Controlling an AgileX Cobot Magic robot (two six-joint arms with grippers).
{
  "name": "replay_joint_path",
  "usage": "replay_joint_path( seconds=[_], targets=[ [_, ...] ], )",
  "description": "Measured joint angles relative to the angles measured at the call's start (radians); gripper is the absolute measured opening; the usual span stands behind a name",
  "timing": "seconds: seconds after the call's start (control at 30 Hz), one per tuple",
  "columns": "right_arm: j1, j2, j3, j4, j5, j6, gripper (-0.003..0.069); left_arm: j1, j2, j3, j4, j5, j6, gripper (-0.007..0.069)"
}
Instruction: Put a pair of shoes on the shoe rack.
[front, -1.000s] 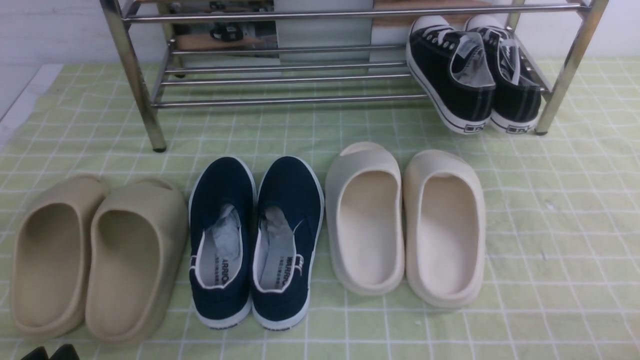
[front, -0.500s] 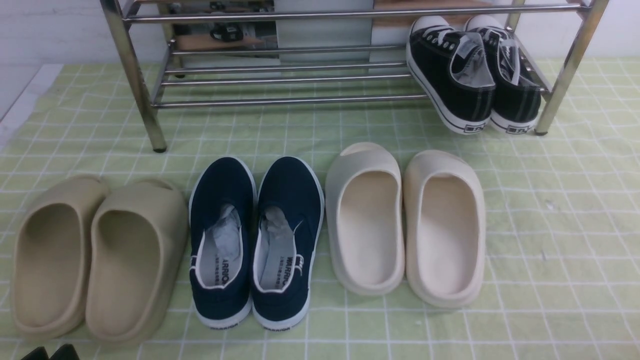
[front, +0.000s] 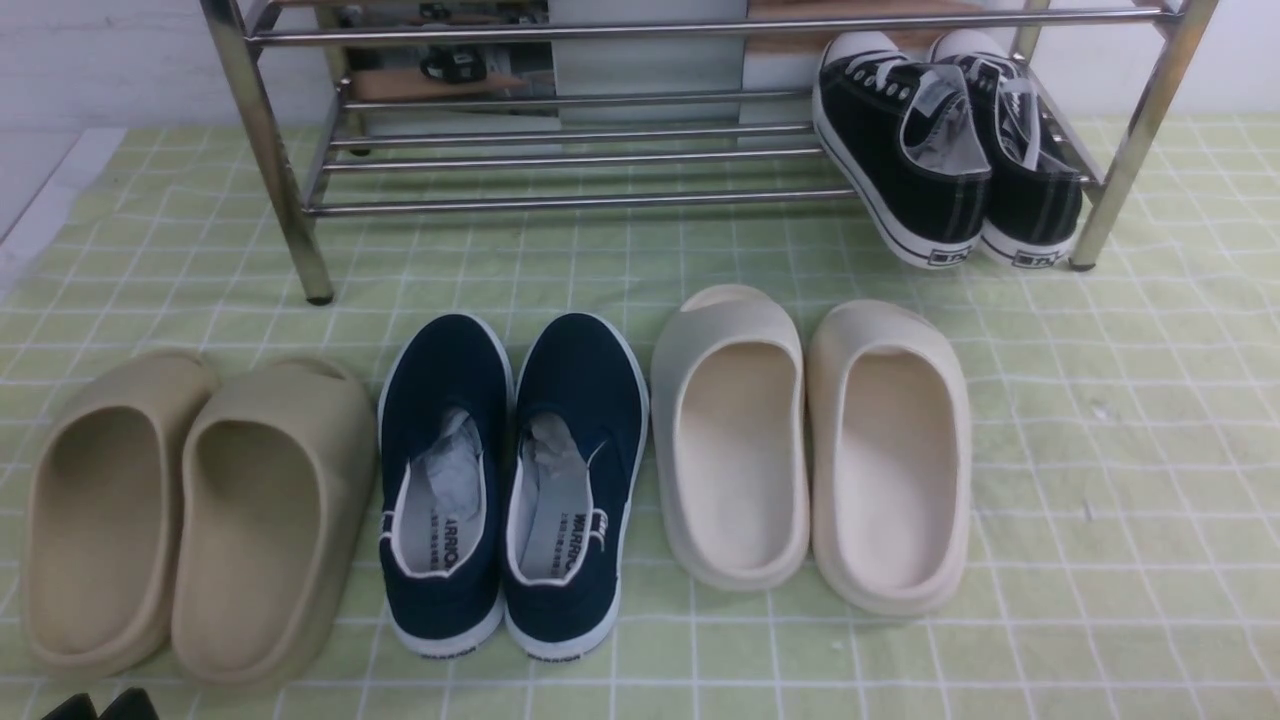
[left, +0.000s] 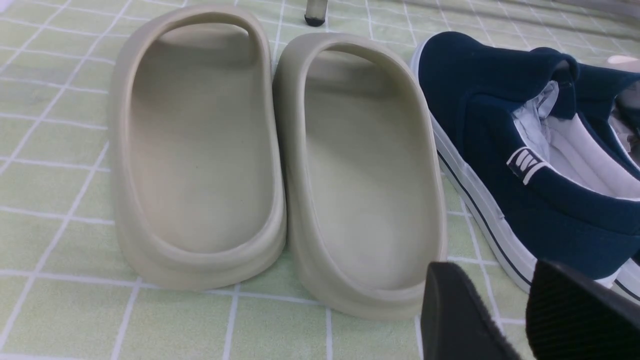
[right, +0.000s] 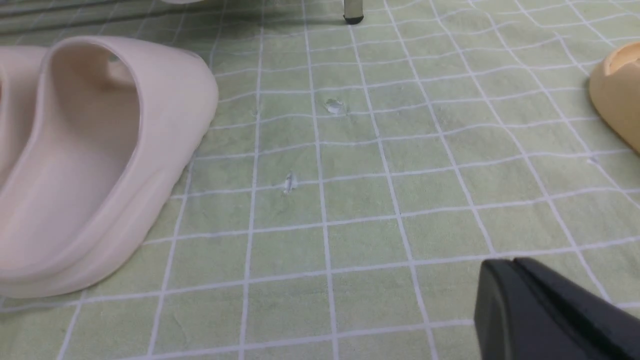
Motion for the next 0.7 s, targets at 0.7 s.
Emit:
replay_joint_path(
  seconds=[0.7],
  targets=[
    [0.000, 0.000, 0.000, 0.000, 0.000, -0.001, 0.0023, 0.000, 0.000, 0.000, 0.000, 0.000, 0.000, 0.0239]
  ],
)
